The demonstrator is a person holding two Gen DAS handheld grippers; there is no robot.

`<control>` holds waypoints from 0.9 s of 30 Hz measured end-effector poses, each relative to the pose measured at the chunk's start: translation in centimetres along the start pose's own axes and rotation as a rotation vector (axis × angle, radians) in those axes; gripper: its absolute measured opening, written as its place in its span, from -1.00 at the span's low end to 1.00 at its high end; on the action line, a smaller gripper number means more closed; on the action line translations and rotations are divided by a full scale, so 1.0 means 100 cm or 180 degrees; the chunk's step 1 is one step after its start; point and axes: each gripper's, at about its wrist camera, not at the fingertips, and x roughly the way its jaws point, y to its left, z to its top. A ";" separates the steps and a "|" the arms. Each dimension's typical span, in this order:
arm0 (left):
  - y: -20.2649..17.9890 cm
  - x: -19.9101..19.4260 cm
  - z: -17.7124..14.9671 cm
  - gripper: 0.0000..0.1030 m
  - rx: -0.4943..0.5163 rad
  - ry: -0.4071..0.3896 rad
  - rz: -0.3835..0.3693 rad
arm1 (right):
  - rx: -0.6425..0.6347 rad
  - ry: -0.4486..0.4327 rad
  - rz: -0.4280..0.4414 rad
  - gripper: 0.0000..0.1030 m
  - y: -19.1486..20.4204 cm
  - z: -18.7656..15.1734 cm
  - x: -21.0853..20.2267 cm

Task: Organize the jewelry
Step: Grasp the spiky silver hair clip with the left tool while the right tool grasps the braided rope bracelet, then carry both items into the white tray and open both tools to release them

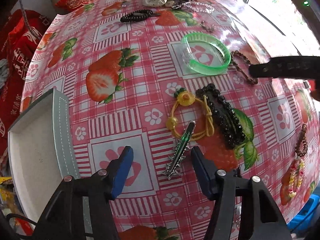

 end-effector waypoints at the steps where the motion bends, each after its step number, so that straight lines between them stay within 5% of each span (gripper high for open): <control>1: 0.000 0.000 0.000 0.29 0.0003 -0.0017 -0.0006 | -0.0012 0.0010 -0.0018 0.36 0.001 0.002 0.004; 5: -0.005 -0.002 -0.003 -0.01 0.0078 -0.0069 -0.0044 | -0.0106 -0.0057 -0.0130 0.34 0.007 0.004 0.009; 11: -0.019 -0.007 -0.008 -0.56 0.0154 -0.0097 -0.0141 | -0.0407 -0.0125 -0.0297 -0.01 0.023 0.004 0.009; 15: -0.013 -0.012 -0.009 -0.56 0.0011 -0.0088 -0.0305 | -0.0485 -0.0117 -0.0205 -0.88 0.034 0.002 0.008; 27: 0.007 -0.044 -0.015 -0.56 -0.0353 -0.0211 -0.0526 | -0.0061 -0.0160 0.0316 -0.88 0.002 -0.010 -0.027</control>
